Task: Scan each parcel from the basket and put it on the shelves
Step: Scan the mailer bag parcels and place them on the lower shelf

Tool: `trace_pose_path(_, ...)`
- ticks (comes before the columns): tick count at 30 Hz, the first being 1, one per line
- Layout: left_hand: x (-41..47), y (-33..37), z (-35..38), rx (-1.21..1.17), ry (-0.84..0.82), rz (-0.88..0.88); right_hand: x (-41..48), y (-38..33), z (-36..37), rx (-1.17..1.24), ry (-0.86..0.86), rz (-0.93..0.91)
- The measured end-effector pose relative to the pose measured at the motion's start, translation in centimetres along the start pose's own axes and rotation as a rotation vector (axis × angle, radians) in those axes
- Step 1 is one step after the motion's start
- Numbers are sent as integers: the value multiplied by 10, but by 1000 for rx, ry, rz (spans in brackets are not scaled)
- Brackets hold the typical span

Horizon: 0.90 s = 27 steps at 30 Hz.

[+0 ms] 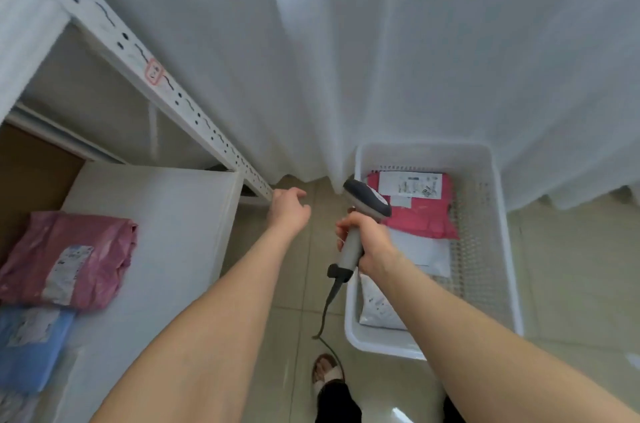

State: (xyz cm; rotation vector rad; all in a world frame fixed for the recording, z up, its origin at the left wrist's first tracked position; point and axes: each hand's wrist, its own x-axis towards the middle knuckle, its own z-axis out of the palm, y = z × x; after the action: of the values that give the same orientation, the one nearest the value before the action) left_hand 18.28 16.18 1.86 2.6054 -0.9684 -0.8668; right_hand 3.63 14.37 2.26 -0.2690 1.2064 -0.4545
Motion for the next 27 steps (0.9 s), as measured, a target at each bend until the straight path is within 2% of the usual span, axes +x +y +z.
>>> trace_pose_path(6, -18, 86, 94, 24, -126, 51, 18, -49, -121, 115, 95, 61)
trace_pose_path(11, -12, 125, 183, 12, -255, 46, 63, -78, -209, 181, 218, 43)
trace_pose_path(15, 15, 126, 251, 6, -337, 27, 121, -83, -248, 146, 271, 17)
trace_pose_path(21, 80, 96, 344, 28, -363, -2, 226, -56, -280, 42, 259, -5)
trace_pose_path(27, 153, 70, 422, 145, -364, 107, 338, -29, -304, -119, 302, -51)
